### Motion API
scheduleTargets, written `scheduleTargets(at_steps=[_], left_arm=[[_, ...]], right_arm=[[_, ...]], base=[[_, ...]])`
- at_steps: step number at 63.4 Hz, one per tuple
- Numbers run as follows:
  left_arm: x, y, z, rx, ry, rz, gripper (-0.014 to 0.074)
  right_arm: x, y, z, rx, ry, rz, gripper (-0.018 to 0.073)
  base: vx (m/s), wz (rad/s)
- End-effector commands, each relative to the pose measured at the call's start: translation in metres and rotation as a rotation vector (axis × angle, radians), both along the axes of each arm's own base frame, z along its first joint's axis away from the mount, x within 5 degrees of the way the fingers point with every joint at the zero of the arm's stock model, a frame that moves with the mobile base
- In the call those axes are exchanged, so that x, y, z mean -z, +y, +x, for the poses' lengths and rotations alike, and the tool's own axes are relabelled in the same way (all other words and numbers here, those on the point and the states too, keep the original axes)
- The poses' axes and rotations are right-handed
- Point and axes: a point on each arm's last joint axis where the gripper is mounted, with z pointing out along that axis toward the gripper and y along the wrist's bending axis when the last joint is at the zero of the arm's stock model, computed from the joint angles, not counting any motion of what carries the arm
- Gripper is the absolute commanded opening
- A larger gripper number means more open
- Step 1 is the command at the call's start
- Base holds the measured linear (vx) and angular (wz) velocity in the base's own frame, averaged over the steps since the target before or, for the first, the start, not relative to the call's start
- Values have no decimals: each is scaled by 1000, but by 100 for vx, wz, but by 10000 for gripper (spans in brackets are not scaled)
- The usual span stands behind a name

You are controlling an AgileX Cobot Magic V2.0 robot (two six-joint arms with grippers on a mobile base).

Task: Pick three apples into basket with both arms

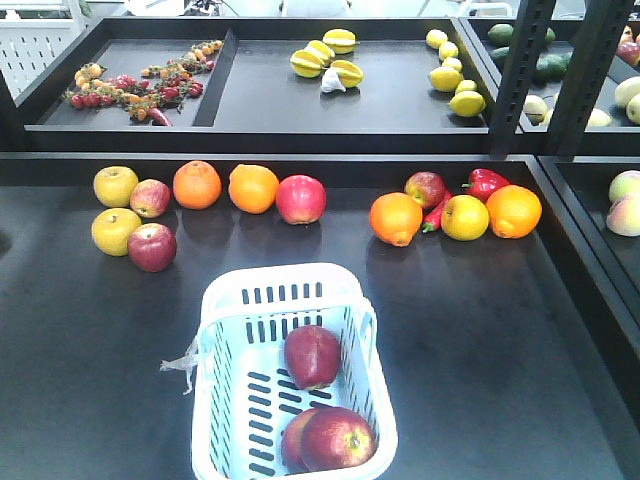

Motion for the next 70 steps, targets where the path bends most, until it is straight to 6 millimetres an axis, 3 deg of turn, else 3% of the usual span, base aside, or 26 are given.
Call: scheduleTargets(at_steps=[1, 32, 53, 70], left_arm=[[-13, 0, 1, 1, -73, -38, -7], [-9, 4, -9, 0, -140, -41, -8], [62, 15, -13, -150, -295, -109, -8], [113, 23, -19, -287, -298, -120, -8]], right_arm=[[-12, -1, 3, 9, -82, -14, -9], [-12, -1, 3, 9, -82, -14, -9], [-12, -1, 3, 9, -82, -13, -9], [-12, -1, 3, 9, -82, -13, -9]], base=[[0, 0], [0, 0], [0, 0], [0, 0]])
